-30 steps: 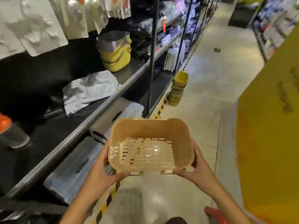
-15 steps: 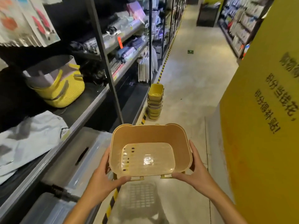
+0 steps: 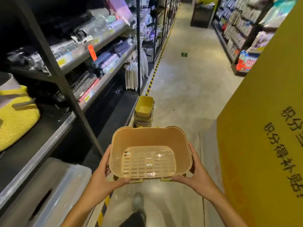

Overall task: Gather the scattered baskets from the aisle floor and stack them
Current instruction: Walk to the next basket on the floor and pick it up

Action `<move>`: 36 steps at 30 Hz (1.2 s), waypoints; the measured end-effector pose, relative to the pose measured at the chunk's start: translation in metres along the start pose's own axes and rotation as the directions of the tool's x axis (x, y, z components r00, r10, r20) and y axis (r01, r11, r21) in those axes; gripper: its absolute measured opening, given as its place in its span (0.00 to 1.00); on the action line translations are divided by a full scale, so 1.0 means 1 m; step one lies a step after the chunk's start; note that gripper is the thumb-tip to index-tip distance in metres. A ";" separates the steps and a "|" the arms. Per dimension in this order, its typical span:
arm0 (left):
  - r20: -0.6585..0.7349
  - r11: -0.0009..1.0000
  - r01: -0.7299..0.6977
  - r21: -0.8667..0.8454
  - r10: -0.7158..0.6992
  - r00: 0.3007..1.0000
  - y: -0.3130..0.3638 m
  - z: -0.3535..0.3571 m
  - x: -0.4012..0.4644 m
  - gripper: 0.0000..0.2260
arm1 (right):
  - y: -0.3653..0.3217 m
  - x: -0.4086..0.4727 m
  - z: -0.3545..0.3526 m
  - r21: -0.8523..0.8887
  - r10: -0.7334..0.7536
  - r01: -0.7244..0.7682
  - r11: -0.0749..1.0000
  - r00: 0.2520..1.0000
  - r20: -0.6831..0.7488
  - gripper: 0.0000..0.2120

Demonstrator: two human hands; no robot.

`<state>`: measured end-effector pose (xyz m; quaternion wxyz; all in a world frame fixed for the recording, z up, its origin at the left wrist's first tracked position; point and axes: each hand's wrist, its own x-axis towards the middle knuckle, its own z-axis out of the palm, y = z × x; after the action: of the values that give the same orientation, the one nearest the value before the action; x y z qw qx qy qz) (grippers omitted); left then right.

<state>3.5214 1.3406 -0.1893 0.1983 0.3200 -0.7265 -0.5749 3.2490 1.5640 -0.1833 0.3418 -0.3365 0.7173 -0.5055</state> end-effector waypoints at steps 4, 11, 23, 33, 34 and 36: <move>0.046 1.000 0.007 -0.024 -0.006 0.999 0.000 0.000 0.109 0.56 | -0.008 0.084 -0.028 0.016 0.041 -0.041 0.999 0.998 -0.050 0.64; 0.121 1.000 -0.005 -0.001 0.005 0.993 0.025 0.005 0.274 0.57 | -0.025 0.215 -0.075 0.037 0.064 -0.059 0.998 0.987 -0.147 0.63; -0.026 0.999 0.033 0.022 -0.032 0.999 0.037 0.057 0.493 0.57 | -0.007 0.473 -0.180 0.028 0.011 -0.012 1.000 0.999 0.035 0.62; -0.380 0.990 0.087 -0.111 -0.123 0.917 0.068 0.095 0.593 0.54 | -0.054 0.700 -0.238 -0.058 -0.042 0.074 0.996 0.902 0.429 0.63; -0.423 0.990 0.078 -0.116 -0.120 0.898 0.067 0.096 0.602 0.54 | -0.056 0.719 -0.236 -0.076 -0.056 0.102 0.992 0.887 0.459 0.62; -0.475 0.987 0.087 -0.138 -0.143 0.868 0.064 0.097 0.622 0.55 | -0.058 0.755 -0.233 -0.097 -0.054 0.119 0.988 0.860 0.507 0.61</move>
<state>2.9969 0.9869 -0.2022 0.3564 0.4846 -0.6000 -0.5274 2.6556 1.0384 -0.1816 0.4718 -0.5092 0.6178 -0.3695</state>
